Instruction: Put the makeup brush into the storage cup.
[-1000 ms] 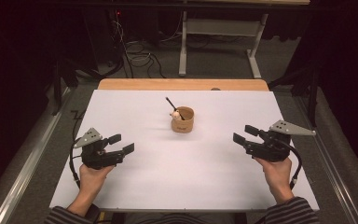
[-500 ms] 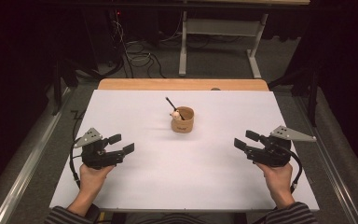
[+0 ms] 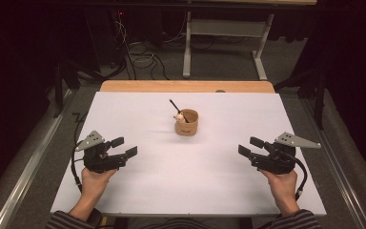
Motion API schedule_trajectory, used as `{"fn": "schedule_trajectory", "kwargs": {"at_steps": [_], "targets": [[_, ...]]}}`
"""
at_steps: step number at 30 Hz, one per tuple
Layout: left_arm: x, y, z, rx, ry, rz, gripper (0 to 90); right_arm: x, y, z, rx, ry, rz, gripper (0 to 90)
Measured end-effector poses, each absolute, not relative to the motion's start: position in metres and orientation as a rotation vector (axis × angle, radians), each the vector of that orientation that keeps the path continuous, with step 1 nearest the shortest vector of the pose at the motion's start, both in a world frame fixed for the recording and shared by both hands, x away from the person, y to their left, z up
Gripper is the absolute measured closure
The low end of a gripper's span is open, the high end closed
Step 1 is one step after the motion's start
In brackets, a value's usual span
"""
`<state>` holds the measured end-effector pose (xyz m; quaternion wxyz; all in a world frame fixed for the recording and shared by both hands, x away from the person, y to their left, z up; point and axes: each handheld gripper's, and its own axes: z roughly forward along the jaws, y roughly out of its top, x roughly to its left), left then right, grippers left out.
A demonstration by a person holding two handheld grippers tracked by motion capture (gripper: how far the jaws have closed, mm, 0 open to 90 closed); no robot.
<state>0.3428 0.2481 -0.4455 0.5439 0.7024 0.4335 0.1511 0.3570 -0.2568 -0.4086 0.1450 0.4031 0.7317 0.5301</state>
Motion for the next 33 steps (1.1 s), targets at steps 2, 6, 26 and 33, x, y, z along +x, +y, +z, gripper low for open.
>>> {"fn": "schedule_trajectory", "kwargs": {"at_steps": [2, 6, 26, 33], "targets": [[0.343, 0.248, -0.445, 1.669, 1.028, 0.359, 27.3, 0.357, -0.257, -0.41, 1.164, 2.109, 1.528, 37.3], [0.343, 0.248, -0.445, 1.669, 1.028, 0.359, 27.3, 0.356, -0.257, -0.413, 1.167, 2.114, 1.524, 37.3], [0.343, 0.248, -0.446, 1.671, 1.028, 0.357, 27.4, 0.358, -0.259, -0.428, 1.204, 2.124, 1.48, 37.3], [0.343, 0.248, -0.446, 1.672, 1.027, 0.355, 27.4, 0.359, -0.259, -0.43, 1.204, 2.124, 1.468, 37.3]]}}
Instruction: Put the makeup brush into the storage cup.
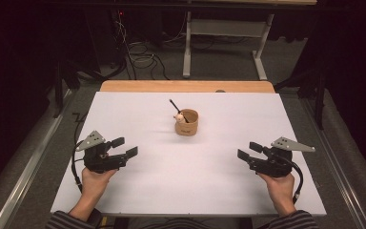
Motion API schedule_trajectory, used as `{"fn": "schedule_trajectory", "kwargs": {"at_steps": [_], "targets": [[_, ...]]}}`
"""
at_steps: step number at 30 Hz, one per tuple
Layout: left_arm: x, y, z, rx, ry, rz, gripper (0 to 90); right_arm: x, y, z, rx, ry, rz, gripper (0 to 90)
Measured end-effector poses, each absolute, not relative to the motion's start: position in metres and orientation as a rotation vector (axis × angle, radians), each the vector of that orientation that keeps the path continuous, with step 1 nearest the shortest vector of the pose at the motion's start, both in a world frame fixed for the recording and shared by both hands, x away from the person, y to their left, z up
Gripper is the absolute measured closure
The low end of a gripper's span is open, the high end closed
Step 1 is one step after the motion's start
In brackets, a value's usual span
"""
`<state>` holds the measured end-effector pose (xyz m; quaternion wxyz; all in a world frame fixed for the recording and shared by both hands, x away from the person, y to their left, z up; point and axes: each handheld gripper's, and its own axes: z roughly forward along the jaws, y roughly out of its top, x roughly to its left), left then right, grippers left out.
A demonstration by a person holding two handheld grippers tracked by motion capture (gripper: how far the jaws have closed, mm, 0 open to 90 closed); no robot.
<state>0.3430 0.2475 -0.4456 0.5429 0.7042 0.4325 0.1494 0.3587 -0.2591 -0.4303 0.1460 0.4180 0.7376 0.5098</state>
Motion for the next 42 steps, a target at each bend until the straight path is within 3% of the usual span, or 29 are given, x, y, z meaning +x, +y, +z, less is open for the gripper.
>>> {"fn": "schedule_trajectory", "kwargs": {"at_steps": [42], "targets": [[0.343, 0.247, -0.446, 1.679, 1.021, 0.349, 27.6, 0.368, -0.258, -0.453, 1.231, 2.169, 1.338, 37.3]]}}
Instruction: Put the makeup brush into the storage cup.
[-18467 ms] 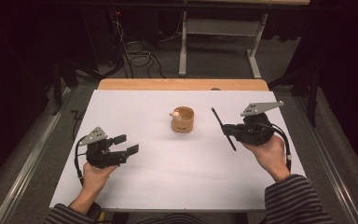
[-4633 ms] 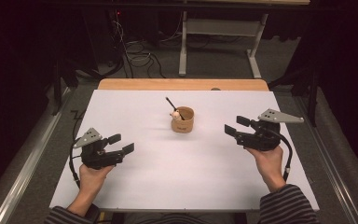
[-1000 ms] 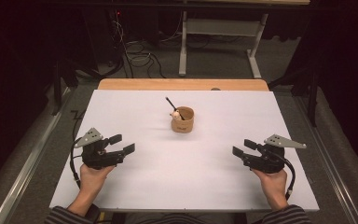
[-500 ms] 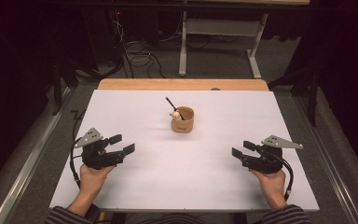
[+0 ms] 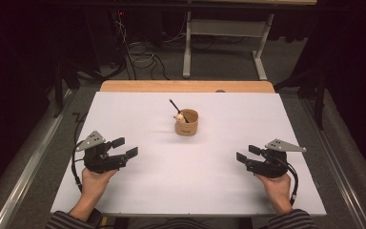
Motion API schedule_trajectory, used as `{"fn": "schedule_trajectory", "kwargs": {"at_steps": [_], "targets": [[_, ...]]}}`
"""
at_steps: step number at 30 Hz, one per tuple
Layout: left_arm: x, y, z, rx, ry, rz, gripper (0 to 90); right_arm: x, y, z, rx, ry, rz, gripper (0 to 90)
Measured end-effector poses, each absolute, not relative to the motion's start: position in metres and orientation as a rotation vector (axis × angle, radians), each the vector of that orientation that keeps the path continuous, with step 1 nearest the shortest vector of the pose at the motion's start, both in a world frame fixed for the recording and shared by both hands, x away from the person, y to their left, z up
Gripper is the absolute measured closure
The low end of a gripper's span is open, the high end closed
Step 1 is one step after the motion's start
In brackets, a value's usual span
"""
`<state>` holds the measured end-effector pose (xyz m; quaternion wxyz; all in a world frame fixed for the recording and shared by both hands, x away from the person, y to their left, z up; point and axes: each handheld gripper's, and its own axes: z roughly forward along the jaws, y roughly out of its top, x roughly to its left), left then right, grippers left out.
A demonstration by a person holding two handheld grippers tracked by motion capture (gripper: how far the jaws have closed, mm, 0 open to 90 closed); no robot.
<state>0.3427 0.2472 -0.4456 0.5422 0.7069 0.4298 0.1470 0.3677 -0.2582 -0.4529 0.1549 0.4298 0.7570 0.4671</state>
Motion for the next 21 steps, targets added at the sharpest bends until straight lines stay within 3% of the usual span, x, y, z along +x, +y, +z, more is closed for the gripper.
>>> {"fn": "schedule_trajectory", "kwargs": {"at_steps": [21], "targets": [[0.343, 0.2466, -0.4457, 1.683, 1.016, 0.344, 27.6, 0.3651, -0.2547, -0.4572, 1.222, 2.18, 1.298, 36.0]]}}
